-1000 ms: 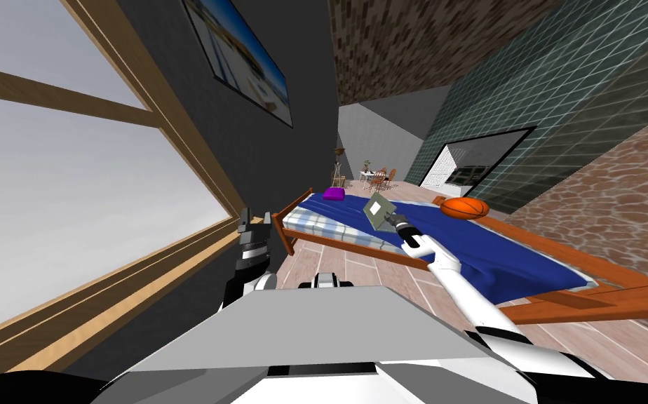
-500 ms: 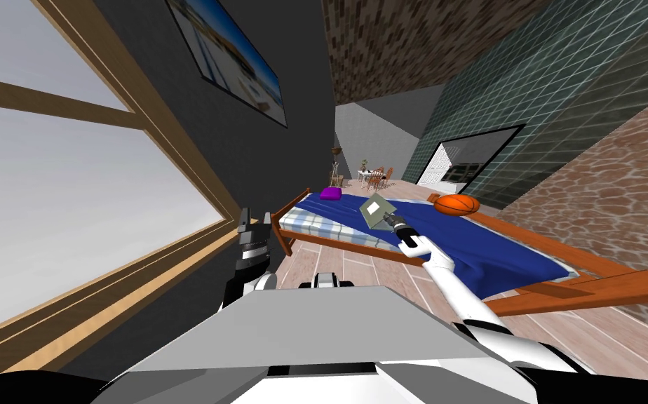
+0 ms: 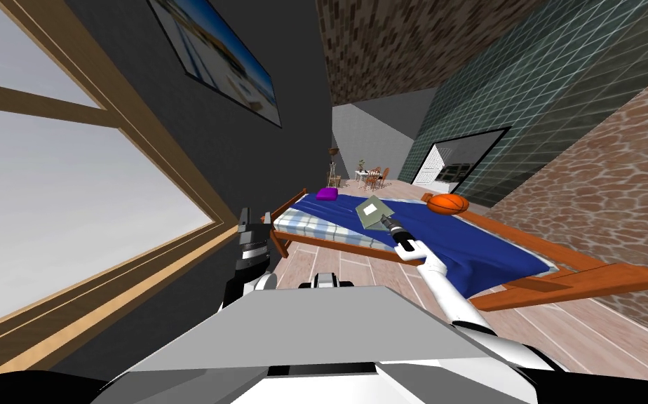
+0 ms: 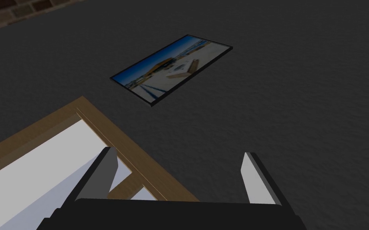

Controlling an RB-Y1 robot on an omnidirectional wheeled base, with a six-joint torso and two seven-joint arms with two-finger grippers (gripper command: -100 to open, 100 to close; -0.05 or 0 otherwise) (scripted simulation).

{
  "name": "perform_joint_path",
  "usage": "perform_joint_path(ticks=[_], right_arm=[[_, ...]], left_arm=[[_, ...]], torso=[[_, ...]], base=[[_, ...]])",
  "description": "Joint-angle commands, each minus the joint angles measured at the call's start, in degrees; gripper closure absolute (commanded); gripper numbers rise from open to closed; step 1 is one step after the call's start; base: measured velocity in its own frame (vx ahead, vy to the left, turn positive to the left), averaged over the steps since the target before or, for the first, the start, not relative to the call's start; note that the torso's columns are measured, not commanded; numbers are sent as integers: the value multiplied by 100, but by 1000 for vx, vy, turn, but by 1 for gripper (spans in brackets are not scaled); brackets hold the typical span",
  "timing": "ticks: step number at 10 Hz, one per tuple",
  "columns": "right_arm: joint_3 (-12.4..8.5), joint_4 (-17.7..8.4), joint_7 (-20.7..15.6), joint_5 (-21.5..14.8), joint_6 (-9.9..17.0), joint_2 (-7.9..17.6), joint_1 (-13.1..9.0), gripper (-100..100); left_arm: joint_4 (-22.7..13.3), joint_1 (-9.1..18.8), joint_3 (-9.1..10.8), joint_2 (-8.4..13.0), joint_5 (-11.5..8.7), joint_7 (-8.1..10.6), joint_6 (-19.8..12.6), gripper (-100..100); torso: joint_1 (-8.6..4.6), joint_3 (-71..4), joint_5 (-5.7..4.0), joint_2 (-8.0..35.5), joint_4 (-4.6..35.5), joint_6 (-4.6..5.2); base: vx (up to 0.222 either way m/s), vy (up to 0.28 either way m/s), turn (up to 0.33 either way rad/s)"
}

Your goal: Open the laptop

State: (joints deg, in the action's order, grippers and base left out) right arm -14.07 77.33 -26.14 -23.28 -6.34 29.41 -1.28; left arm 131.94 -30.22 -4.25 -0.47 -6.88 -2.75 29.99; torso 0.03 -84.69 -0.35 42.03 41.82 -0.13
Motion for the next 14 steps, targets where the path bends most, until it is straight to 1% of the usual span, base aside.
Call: perform_joint_path(ticks=[1, 4, 5, 6, 8, 9, 10, 11, 12, 14], right_arm=[[24, -244, 52, 73, -179, -216, -29, 100], [-45, -501, 205, 249, -484, -565, -69, 100], [-84, -363, 182, 225, -397, -438, -77, 100], [-94, -553, 305, 379, -670, -687, -37, 100], [-94, -553, 305, 379, -670, -687, -37, 100], [-97, -651, 355, 449, -799, -804, -20, 100], [-87, -583, 447, 469, -559, -565, -152, -100], [-65, -560, 493, 487, -459, -491, -198, -100], [-23, -512, 584, 521, -258, -343, -291, -100], [20, -465, 676, 556, -57, -196, -383, -100]], left_arm=[[0, 0, 0, 0, 0, 0, 0, 0], [0, 0, 0, 0, 0, 0, 0, 0], [0, 0, 0, 0, 0, 0, 0, 0], [0, 0, 0, 0, 0, 0, 0, 0], [0, 0, 0, 0, 0, 0, 0, 0], [0, 1, -1, 0, 0, 0, 0, 0], [0, 0, 0, 0, 0, 0, 0, 0], [0, 1, -1, 0, 0, 0, 0, 0], [0, 1, -1, -1, 0, 0, 0, 0], [0, 2, -1, -1, 0, 0, 0, 0]], torso=[[3, -4, 3, -5, 2, -9], [-9, -9, -5, -14, -3, -16], [-9, -11, -6, -18, -4, -15], [-1, -12, 18, -15, 14, -10], [-12, -9, 13, -12, 14, -8], [-10, -11, 21, -16, 18, -10], [-9, -16, 18, -26, 14, -15], [-1, -6, 30, -2, 31, -4], [5, 14, 36, 29, 45, 9], [11, 27, 48, 49, 62, 13]], base=[[0, -37, -44], [11, -64, -45], [3, -29, -24], [28, -58, -48], [19, -41, -20], [13, -22, -22], [-33, -11, 54], [-68, 3, 82], [-92, 16, 72], [-84, 20, 57]])
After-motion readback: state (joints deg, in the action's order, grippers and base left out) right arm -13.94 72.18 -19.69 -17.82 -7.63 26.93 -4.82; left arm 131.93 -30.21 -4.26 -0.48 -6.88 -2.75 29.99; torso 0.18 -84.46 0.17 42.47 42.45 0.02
